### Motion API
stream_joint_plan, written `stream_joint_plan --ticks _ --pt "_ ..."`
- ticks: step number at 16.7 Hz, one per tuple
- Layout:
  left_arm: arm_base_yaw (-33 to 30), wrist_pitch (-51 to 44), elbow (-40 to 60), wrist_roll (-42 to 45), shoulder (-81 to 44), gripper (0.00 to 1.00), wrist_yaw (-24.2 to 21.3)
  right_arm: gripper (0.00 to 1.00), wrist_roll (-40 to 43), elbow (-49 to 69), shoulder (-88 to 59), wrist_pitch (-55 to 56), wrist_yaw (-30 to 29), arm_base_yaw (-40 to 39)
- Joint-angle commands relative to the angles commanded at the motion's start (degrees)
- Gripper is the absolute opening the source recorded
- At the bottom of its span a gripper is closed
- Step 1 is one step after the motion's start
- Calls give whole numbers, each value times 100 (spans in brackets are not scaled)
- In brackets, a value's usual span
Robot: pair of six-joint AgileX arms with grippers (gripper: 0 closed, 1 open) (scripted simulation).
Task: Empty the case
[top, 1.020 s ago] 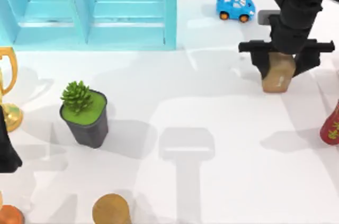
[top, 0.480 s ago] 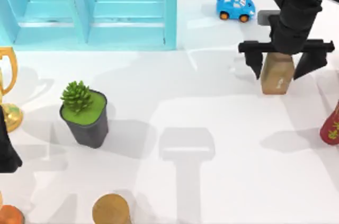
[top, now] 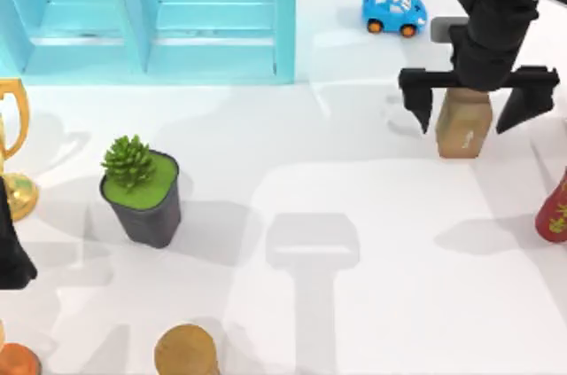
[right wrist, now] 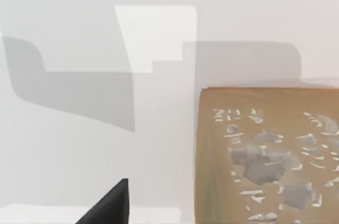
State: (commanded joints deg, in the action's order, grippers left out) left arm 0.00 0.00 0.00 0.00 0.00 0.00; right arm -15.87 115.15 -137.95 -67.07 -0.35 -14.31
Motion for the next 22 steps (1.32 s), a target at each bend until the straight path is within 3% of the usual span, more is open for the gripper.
stream_joint_plan --ticks 10,16,19,22 --pt "0 0 0 0 0 100 0 100 11 1736 2 -1735 1 9" --pt "0 0 0 0 0 100 0 100 24 1798 9 -1804 1 16" --pt "0 0 0 0 0 100 0 100 418 1493 237 -1775 11 408" --pt "0 0 0 0 0 100 0 100 1277 886 738 -1681 25 1272"
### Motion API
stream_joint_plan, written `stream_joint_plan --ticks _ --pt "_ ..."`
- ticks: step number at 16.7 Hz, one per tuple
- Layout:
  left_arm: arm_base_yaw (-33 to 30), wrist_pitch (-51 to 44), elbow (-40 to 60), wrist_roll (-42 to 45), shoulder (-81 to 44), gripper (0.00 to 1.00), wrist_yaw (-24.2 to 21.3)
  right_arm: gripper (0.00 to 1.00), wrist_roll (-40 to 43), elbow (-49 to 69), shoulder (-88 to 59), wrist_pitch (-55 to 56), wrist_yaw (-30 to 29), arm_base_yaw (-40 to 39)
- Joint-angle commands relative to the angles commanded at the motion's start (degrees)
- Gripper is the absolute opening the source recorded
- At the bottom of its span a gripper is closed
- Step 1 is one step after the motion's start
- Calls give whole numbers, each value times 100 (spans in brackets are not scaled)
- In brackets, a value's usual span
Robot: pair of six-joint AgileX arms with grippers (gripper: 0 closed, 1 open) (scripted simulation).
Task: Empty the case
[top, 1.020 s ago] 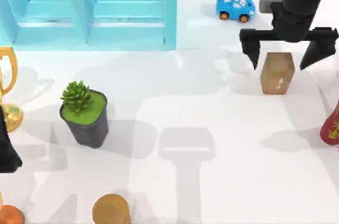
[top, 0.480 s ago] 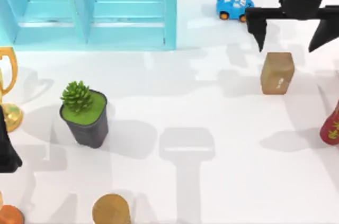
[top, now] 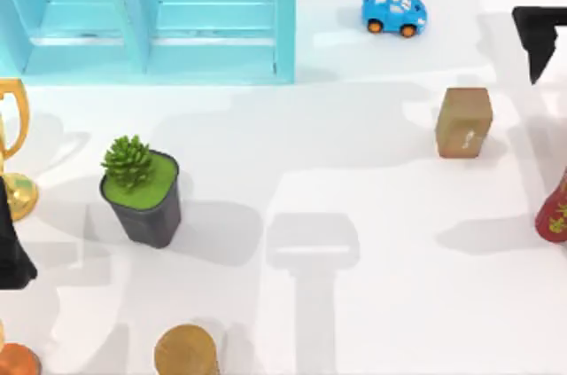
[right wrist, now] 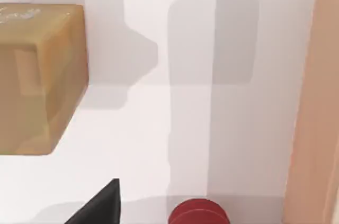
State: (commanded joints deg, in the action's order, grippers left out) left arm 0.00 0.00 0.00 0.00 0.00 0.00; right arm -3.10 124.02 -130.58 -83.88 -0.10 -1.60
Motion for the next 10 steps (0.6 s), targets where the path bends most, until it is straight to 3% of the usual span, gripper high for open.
stream_joint_plan --ticks 6,10 --pt "0 0 0 0 0 100 0 100 2065 -1461 1224 268 28 2107" --pt "0 0 0 0 0 100 0 100 2533 -1899 1594 351 37 2576"
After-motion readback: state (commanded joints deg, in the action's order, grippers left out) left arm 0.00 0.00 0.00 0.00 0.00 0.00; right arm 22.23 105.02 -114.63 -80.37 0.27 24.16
